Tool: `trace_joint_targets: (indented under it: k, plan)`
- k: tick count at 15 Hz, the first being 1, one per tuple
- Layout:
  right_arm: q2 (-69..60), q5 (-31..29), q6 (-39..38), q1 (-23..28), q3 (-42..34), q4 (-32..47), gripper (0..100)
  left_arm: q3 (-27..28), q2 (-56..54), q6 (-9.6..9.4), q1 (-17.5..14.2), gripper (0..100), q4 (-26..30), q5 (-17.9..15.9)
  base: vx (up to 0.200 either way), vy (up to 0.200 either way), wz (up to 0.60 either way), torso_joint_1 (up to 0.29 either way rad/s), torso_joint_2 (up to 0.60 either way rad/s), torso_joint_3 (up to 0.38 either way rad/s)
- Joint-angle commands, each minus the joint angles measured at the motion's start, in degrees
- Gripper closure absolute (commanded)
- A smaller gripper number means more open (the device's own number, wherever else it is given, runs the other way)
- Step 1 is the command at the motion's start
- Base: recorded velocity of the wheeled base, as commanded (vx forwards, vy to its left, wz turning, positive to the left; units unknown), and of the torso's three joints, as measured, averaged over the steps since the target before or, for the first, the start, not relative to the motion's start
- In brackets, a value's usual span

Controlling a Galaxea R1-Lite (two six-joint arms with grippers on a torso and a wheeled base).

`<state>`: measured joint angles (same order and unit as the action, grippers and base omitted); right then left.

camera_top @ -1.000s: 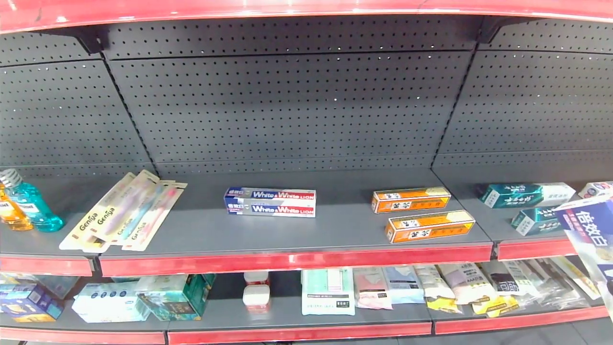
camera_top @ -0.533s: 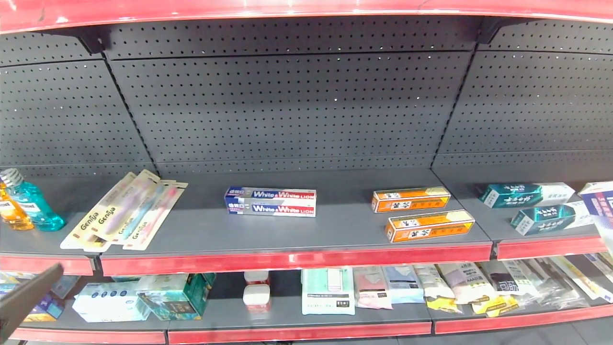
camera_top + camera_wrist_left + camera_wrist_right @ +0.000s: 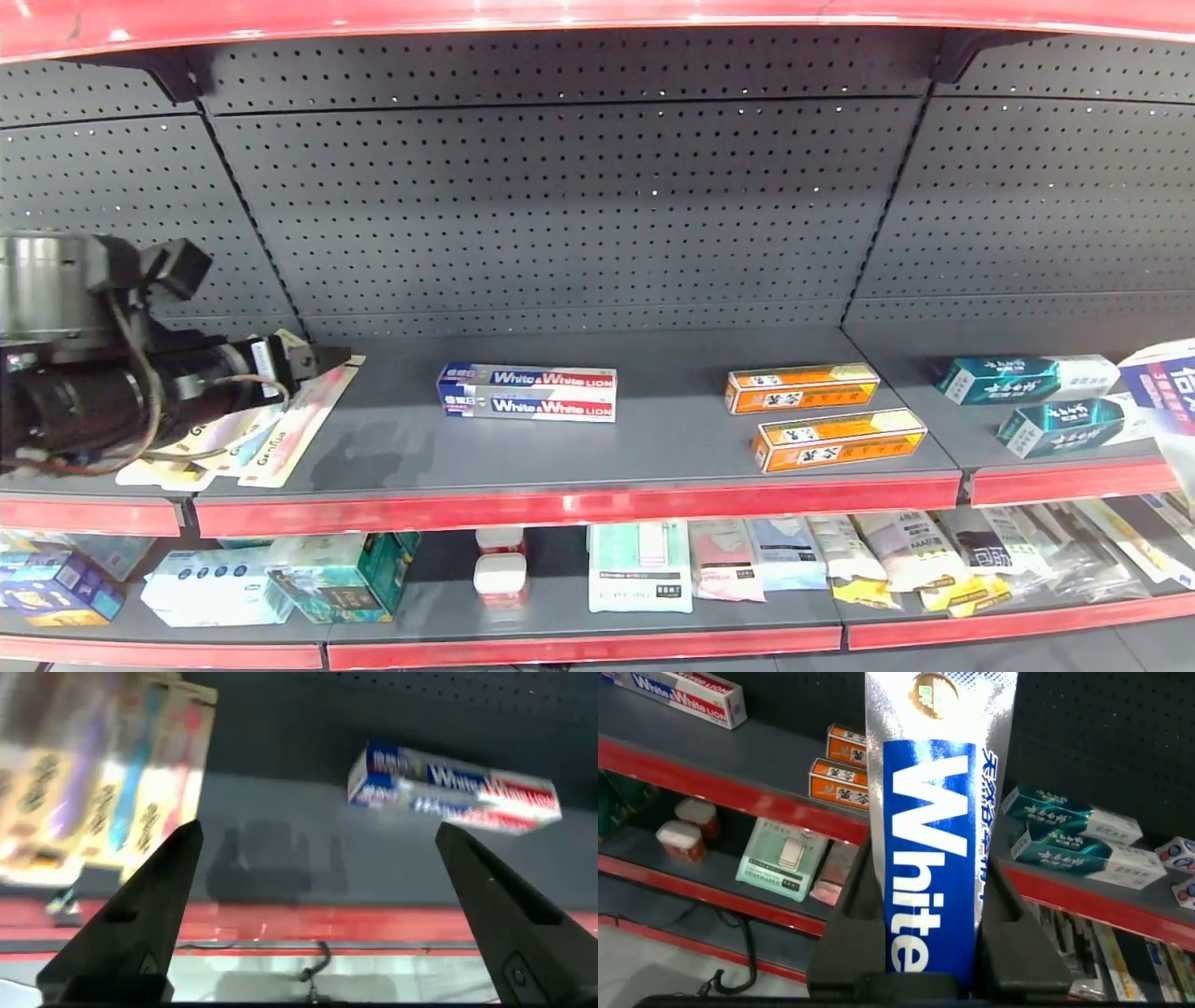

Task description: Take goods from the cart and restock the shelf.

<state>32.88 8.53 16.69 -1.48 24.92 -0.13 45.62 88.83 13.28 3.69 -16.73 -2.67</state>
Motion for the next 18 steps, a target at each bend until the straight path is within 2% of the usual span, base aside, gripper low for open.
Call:
trace_joint_targets:
  k: [1, 5, 8, 11, 15, 17, 18]
  plan:
    - [-0.27, 0.08, 0.10, -0.11, 0.22, -0.04, 100, 9.31, 14.61, 0.96, 3.16, 0, -0.59, -0.05, 0.000, 0.000, 0.00, 0.000, 0.00, 0.000]
    - [-1.06, -0.01, 0.19, -0.02, 0.31, -0.04, 100, 17.22, 22.52, 1.05, 5.53, 0, -0.50, 0.21, 0.000, 0.000, 0.00, 0.000, 0.00, 0.000]
    - [-1.50, 0.08, 0.54, -0.02, -0.48, 0.05, 100, 20.39, 26.74, 1.49, 6.94, 0, -0.59, 0.30, 0.000, 0.000, 0.00, 0.000, 0.00, 0.000]
    - [-1.76, 0.08, 1.68, -0.11, -1.19, 0.05, 100, 24.52, 30.00, 2.81, 8.35, 0, -0.50, -0.23, 0.000, 0.000, 0.00, 0.000, 0.00, 0.000]
    - [-2.03, 0.96, 2.21, -0.11, -1.36, 0.05, 100, 26.10, 30.96, 2.72, 9.40, 0, -0.41, -3.39, 0.000, 0.000, 0.00, 0.000, 0.00, 0.000]
    - [-2.20, 1.05, 2.65, -0.11, -1.36, 0.05, 100, 26.98, 31.84, 2.11, 10.19, 0, -0.15, -4.10, 0.000, 0.000, 0.00, 0.000, 0.00, 0.000]
    - [-2.20, 1.05, 3.09, -0.11, -1.36, 0.05, 100, 27.60, 32.81, 1.14, 10.37, 0, -0.24, -4.10, 0.000, 0.000, 0.00, 0.000, 0.00, 0.000]
